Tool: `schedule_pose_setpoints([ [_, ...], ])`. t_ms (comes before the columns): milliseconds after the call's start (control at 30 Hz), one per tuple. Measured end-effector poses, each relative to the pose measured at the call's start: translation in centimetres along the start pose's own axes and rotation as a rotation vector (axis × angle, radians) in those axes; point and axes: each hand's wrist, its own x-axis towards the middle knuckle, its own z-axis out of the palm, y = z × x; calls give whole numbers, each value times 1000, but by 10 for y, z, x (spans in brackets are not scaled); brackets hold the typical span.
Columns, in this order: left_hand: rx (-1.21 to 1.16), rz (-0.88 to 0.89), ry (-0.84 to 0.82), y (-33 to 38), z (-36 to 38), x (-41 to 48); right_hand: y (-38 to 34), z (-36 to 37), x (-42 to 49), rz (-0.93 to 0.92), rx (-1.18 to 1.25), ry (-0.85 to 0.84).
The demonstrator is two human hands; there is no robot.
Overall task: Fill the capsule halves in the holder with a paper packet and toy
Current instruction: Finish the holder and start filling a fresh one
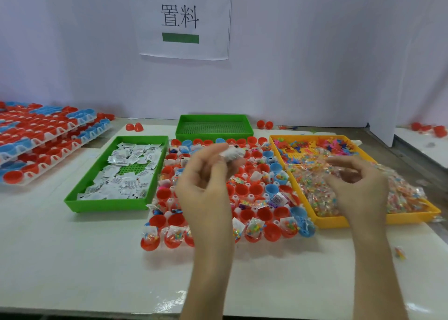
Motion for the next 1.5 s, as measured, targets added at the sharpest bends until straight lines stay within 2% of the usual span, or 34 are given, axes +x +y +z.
schedule_pose_setpoints([
  [133, 105, 9, -127, -3, 5, -8, -24, -2, -5, -38, 185, -141],
  [267, 104, -10, -165, -2, 4, -9, -62, -5, -20, -147, 354, -433],
  [367, 115, -48, -181, 0, 0, -7, -85, -4, -32, -240, 461, -529],
  [467, 125, -80, -232, 2, -2, -4, -94, 2, -39, -296, 492, -555],
  [700, 148, -128, -354, 0, -2, -5, -89, 8, -38, -306, 300, -504],
  [867, 214, -106, -407, -2, -3, -4, -82, -1, -32, -374, 310, -601],
  [900, 218, -101, -392, -3, -4, -5, -78, -5, -27, -350, 345, -595],
  [967, 221, -97, -362, -3, -6, -3, -65, -12, -12, -261, 388, -451],
  [1033, 214, -94, -345, -2, -10, 0, -48, -10, 13, -166, 297, -231],
  [1100, 215, -93, -323, -2, -15, 4, -32, 4, 43, -85, 90, -180],
  [1233, 214, -87, -276, -1, -18, 6, -6, 40, 96, 5, -310, -439],
  [1367, 227, -76, -264, -3, -16, 6, 6, 73, 113, -39, -548, -659],
  [1433, 235, -84, -269, -4, -15, 6, 12, 86, 111, -57, -601, -722],
  [1500, 242, -82, -274, -4, -14, 6, 16, 94, 109, -82, -635, -694],
])
